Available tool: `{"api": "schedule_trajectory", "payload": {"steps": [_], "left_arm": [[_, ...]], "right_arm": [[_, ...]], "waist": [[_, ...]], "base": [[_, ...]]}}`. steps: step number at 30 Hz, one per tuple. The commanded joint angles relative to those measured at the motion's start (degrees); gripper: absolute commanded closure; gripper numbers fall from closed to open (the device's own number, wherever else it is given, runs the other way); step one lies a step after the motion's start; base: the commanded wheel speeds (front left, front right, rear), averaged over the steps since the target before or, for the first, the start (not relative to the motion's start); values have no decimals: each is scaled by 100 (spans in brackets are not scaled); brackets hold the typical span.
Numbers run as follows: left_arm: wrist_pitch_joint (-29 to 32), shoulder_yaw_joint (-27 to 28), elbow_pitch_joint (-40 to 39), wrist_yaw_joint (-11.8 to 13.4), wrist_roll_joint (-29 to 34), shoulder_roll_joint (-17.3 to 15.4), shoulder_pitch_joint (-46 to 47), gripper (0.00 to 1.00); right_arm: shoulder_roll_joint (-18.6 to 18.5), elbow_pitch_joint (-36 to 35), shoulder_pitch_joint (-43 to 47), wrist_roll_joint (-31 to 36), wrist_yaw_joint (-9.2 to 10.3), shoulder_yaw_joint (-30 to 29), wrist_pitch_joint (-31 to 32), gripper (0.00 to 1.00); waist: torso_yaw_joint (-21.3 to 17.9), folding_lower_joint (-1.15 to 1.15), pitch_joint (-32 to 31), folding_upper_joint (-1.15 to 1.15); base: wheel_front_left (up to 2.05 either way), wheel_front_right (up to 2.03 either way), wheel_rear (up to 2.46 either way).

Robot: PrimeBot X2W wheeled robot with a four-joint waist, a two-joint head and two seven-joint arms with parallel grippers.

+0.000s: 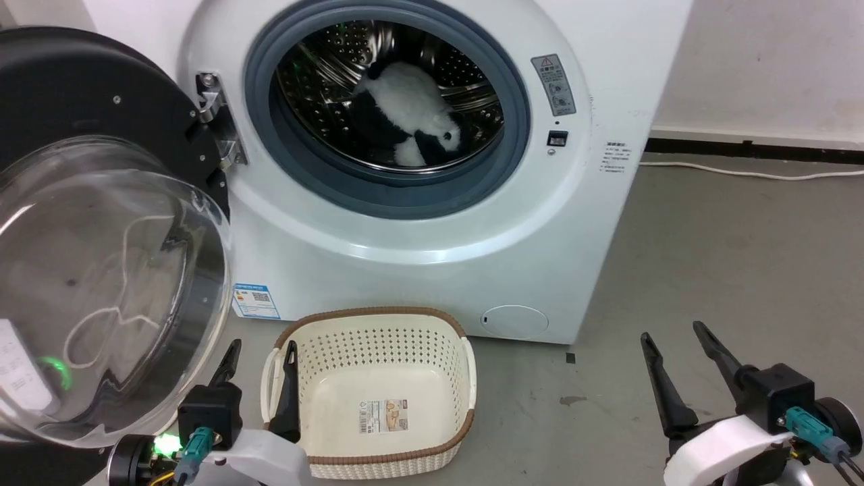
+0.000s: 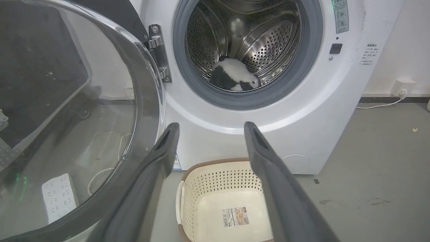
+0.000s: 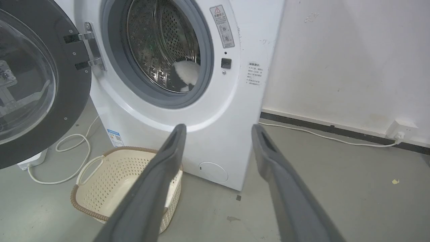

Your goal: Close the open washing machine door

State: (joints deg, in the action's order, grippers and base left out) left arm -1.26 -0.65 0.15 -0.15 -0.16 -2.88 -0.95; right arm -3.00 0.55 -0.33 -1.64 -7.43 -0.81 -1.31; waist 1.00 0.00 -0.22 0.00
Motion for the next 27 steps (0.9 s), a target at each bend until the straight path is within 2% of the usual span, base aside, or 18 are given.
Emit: {"api": "schedule_trajectory", "payload": {"steps": [1, 17, 27], "left_arm": [[-65, 4, -41, -8, -6, -12, -38, 0], [-257, -31, -102, -28, -18, -77, -136, 0], [-376, -19, -242, 43, -42, -71, -222, 0]], "right_arm": [[3, 10, 36, -55, -1, -23, -61, 0], [4, 38, 141, -147, -1, 62, -253, 0], [5, 116, 22, -148, -2, 220, -372, 0]], "waist": [[21, 0, -6, 0], [570, 0, -95, 0], [862, 0, -37, 0]], "base": [[0, 0, 0], [0, 0, 0], [0, 0, 0]]}}
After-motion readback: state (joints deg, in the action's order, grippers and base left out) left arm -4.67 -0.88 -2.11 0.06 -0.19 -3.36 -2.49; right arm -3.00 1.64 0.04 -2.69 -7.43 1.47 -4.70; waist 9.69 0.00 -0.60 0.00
